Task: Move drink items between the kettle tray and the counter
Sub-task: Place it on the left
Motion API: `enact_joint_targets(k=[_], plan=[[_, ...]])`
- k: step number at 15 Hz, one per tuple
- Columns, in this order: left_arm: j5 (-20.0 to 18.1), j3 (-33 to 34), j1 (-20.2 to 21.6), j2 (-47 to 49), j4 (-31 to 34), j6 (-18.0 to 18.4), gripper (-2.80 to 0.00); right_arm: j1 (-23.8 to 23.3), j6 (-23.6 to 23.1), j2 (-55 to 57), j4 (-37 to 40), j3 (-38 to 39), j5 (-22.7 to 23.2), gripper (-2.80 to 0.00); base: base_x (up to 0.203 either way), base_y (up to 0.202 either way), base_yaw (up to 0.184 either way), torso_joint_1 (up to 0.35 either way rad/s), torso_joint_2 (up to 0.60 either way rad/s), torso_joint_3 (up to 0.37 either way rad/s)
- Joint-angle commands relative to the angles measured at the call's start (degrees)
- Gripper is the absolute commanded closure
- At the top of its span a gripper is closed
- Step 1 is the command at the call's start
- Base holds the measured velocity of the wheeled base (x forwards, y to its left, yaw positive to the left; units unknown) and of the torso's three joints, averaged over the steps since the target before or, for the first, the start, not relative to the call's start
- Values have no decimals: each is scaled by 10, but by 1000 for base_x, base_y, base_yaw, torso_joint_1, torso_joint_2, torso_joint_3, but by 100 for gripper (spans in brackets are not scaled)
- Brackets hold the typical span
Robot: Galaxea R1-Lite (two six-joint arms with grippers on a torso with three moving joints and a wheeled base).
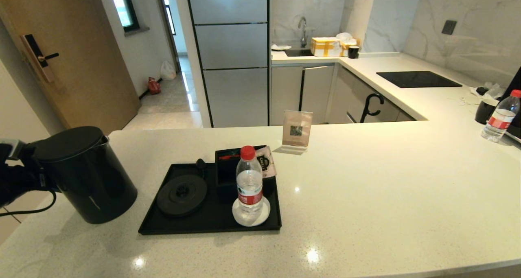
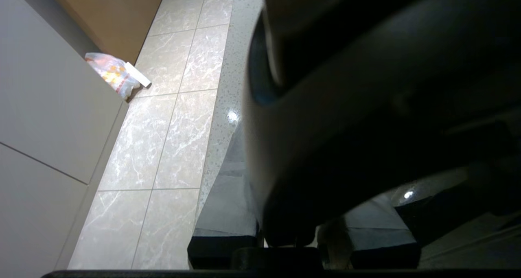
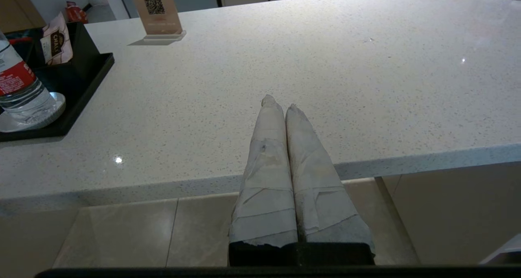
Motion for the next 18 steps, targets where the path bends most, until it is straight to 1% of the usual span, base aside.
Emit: enact_joint_targets(k=[1, 2, 3, 6, 11, 14, 16, 18], plan=[[-2, 7, -5, -6, -2, 0, 0, 0, 0, 1, 0, 1, 0, 0, 0, 0, 0, 0, 0, 0], [-1, 10, -8, -9, -3, 0, 0, 0, 0, 1, 0, 1, 0, 0, 0, 0, 0, 0, 0, 0], [-1, 10, -8, -9, -3, 0, -280, 0, 0, 1, 0, 1, 0, 0, 0, 0, 0, 0, 0, 0], [-1, 18, -18, -15, -3, -2, -280, 0, 0, 1, 0, 0, 0, 0, 0, 0, 0, 0, 0, 0], [-1, 22, -19, -20, -4, -3, -280, 0, 0, 1, 0, 1, 0, 0, 0, 0, 0, 0, 0, 0], [-2, 28, -19, -39, -3, -15, -280, 0, 0, 1, 0, 1, 0, 0, 0, 0, 0, 0, 0, 0], [-4, 36, -19, -55, -3, -20, -280, 0, 0, 1, 0, 1, 0, 0, 0, 0, 0, 0, 0, 0], [-6, 63, -17, -80, -4, -22, -280, 0, 0, 1, 0, 1, 0, 0, 0, 0, 0, 0, 0, 0]])
